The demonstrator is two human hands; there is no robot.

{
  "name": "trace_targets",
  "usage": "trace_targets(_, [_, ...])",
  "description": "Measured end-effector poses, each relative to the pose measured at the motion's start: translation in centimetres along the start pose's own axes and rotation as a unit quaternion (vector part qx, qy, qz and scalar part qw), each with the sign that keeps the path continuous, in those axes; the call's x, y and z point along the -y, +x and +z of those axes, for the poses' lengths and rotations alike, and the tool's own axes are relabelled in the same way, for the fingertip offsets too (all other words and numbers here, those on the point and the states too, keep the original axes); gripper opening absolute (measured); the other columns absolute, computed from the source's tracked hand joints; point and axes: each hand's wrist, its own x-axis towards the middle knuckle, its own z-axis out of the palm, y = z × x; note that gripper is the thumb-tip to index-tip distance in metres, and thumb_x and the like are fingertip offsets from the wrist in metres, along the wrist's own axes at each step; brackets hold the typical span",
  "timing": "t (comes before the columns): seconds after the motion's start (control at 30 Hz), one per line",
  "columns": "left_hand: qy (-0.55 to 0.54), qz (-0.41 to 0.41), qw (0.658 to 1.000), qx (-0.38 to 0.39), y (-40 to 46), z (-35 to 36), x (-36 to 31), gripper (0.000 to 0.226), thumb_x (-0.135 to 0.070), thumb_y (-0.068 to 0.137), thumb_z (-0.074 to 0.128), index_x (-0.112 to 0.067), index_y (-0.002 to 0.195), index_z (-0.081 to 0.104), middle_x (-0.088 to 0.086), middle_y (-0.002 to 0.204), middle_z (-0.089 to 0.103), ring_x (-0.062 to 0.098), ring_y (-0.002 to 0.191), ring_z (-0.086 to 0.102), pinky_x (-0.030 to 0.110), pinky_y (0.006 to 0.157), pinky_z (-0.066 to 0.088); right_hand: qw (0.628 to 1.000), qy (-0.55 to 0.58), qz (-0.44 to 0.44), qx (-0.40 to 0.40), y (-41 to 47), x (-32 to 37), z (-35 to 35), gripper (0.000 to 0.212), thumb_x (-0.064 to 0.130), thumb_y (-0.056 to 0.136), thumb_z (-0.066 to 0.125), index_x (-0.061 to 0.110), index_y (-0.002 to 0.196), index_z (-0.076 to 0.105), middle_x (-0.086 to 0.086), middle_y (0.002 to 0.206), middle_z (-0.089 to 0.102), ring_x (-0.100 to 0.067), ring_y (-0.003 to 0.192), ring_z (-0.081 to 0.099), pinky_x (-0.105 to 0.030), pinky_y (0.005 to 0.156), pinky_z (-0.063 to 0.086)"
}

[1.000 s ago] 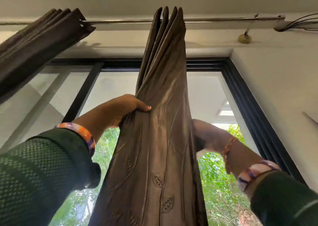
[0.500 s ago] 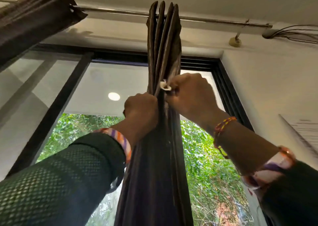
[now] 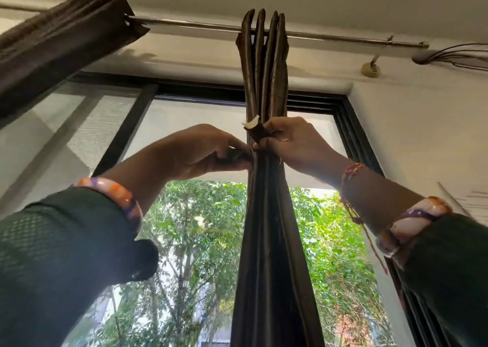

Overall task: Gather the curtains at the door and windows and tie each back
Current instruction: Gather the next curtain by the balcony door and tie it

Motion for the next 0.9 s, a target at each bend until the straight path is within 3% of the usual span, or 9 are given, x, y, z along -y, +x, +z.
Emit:
trace_targets(0.2, [-0.058, 0.03, 0.997, 0.047, -0.9, 0.1, 0.8, 0.038, 0.025, 0.077, 0.03, 0.009, 0.096, 0.058, 0.014, 0.084, 0.072, 0.02, 0.082, 0.071, 0.028, 0.076, 0.058, 1.0, -0.017, -0.005, -0.001, 0.2, 0.5, -0.1, 0.016, 0.007, 0.084, 0.061, 0.007, 0.097, 0.07, -0.011, 0.093, 0.071, -0.025, 0.094, 0.065, -0.035, 0.084, 0.049])
trace_targets(0.37, [0.127, 0.174, 0.965, -0.147, 0.2, 1.2, 2.0, 0.015, 0.001, 0.078, 0.067, 0.002, 0.093, 0.068, 0.011, 0.078, 0.069, 0.016, 0.069, 0.068, 0.02, 0.067, 0.058, 0.999, 0.015, 0.003, -0.029, 0.5, 0.6, 0.1, 0.015, 0.008, 0.083, 0.063, 0.006, 0.095, 0.071, -0.012, 0.092, 0.072, -0.027, 0.093, 0.066, -0.042, 0.086, 0.051])
trace_targets(0.43, [0.282, 0.276, 0.885, -0.248, 0.7, 1.2, 2.3, 0.016, -0.014, 0.083, 0.065, -0.002, 0.089, 0.072, 0.004, 0.067, 0.065, 0.01, 0.056, 0.063, 0.011, 0.054, 0.049, 0.999, 0.029, 0.013, -0.042, 0.7, 0.6, 0.1, 0.012, 0.008, 0.082, 0.064, 0.01, 0.091, 0.072, -0.011, 0.091, 0.073, -0.027, 0.093, 0.066, -0.04, 0.086, 0.05])
trace_targets(0.5, [0.509, 0.388, 0.7, -0.316, 0.7, 1.0, 2.0, 0.024, -0.022, 0.085, 0.053, -0.008, 0.083, 0.072, 0.008, 0.077, 0.063, 0.021, 0.062, 0.059, 0.022, 0.051, 0.042, 0.998, 0.044, 0.015, -0.047, 0.9, 0.8, 0.1, 0.013, 0.007, 0.078, 0.067, 0.012, 0.088, 0.073, -0.01, 0.089, 0.073, -0.026, 0.092, 0.067, -0.043, 0.087, 0.052])
trace_targets(0.57, [0.645, 0.44, 0.559, -0.281, 0.6, 0.8, 1.3, 0.022, -0.024, 0.082, 0.049, -0.009, 0.088, 0.065, 0.016, 0.11, 0.059, 0.033, 0.079, 0.057, 0.029, 0.047, 0.043, 0.998, 0.034, 0.004, -0.045, 1.1, 0.9, 0.2, 0.016, 0.004, 0.074, 0.069, 0.01, 0.088, 0.074, -0.009, 0.086, 0.073, -0.022, 0.087, 0.068, -0.041, 0.083, 0.054])
trace_targets(0.63, [0.71, 0.452, 0.504, -0.196, 0.8, 0.4, 0.7, 0.025, -0.02, 0.083, 0.046, -0.01, 0.103, 0.056, 0.015, 0.122, 0.055, 0.035, 0.083, 0.057, 0.033, 0.044, 0.045, 0.999, -0.017, -0.014, -0.041, 1.4, 1.2, 0.0, 0.018, -0.002, 0.074, 0.066, 0.006, 0.088, 0.075, -0.004, 0.08, 0.07, -0.014, 0.082, 0.063, -0.028, 0.071, 0.051])
trace_targets(0.7, [0.709, 0.431, 0.54, -0.142, 0.9, 0.5, 0.0, 0.023, -0.015, 0.082, 0.047, -0.007, 0.103, 0.052, 0.019, 0.099, 0.062, 0.038, 0.073, 0.059, 0.035, 0.045, 0.04, 0.998, -0.035, -0.022, -0.045, 1.6, 1.5, -0.3, 0.021, -0.004, 0.073, 0.065, 0.005, 0.089, 0.074, -0.006, 0.081, 0.071, -0.013, 0.08, 0.062, -0.025, 0.068, 0.049])
trace_targets(0.8, [0.613, 0.385, 0.667, -0.177, 1.4, 0.4, -0.8, 0.02, -0.02, 0.086, 0.045, -0.006, 0.094, 0.057, 0.017, 0.082, 0.062, 0.035, 0.072, 0.057, 0.029, 0.058, 0.03, 0.998, 0.049, -0.026, -0.019, 1.4, 1.8, -0.7, 0.023, 0.0, 0.07, 0.069, 0.012, 0.089, 0.071, -0.005, 0.082, 0.071, -0.019, 0.081, 0.068, -0.036, 0.077, 0.056])
trace_targets(0.9, [0.549, 0.311, 0.761, -0.152, 1.9, 0.4, -1.0, 0.007, -0.015, 0.088, 0.052, -0.01, 0.088, 0.057, -0.002, 0.072, 0.053, 0.022, 0.069, 0.048, 0.026, 0.052, 0.025, 0.99, 0.135, -0.016, 0.045, 0.9, 1.9, -1.0, 0.023, -0.003, 0.078, 0.067, 0.018, 0.086, 0.066, 0.004, 0.076, 0.067, -0.001, 0.069, 0.065, -0.018, 0.071, 0.054])
